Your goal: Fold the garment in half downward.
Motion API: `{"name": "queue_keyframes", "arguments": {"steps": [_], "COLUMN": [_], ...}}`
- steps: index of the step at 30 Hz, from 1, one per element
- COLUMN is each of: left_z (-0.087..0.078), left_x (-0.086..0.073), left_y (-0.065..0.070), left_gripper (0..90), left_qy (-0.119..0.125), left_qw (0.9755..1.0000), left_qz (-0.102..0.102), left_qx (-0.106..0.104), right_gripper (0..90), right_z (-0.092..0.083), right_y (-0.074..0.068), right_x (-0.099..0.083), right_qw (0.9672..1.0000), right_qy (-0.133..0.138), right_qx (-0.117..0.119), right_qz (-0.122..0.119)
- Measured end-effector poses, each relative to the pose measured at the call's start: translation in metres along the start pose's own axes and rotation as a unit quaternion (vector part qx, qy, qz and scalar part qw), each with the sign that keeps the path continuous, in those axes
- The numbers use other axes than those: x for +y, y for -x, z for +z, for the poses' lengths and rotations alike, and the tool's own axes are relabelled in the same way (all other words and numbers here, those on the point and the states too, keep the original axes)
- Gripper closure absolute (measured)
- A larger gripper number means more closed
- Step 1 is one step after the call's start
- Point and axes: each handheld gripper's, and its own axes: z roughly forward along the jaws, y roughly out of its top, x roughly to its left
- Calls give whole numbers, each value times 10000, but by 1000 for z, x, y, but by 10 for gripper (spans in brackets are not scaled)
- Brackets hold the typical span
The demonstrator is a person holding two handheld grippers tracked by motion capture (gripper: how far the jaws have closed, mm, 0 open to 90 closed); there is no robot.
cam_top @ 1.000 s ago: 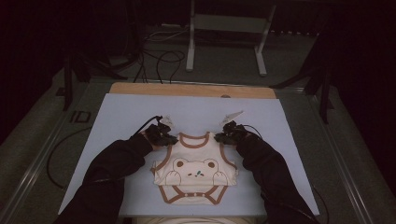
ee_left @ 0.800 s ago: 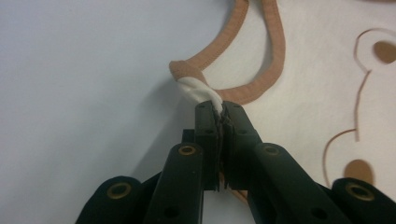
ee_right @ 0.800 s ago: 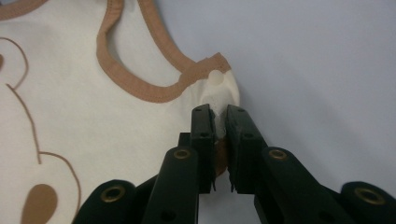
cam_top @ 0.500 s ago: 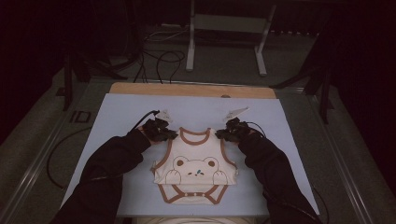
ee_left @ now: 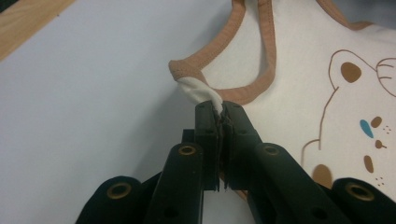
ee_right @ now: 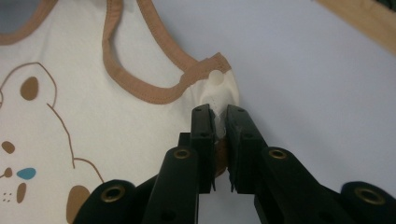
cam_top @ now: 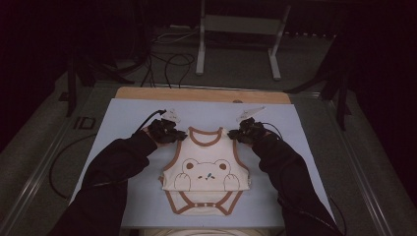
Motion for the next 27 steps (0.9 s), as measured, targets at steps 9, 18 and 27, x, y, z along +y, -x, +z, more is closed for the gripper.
{"name": "queue_keyframes", "arguments": {"steps": [9,18,27], "left_z": [-12,-25,-35], "left_x": [13,28,39], "left_y": [-2,-9,-19], "left_gripper": [868,868,868], "left_qy": [190,275,358], "left_qw": [9998,9992,9984], "left_qz": [37,159,139], "left_qx": [11,226,421], "right_gripper": [824,824,824], "right_z": [-11,-17,-23], "right_y": [5,8,16], "right_x": [12,31,54], "right_qw": [9998,9992,9980], "right_qy": [169,354,546], "right_qx": [-76,-203,-310], "right_qz": [-29,-53,-91]}}
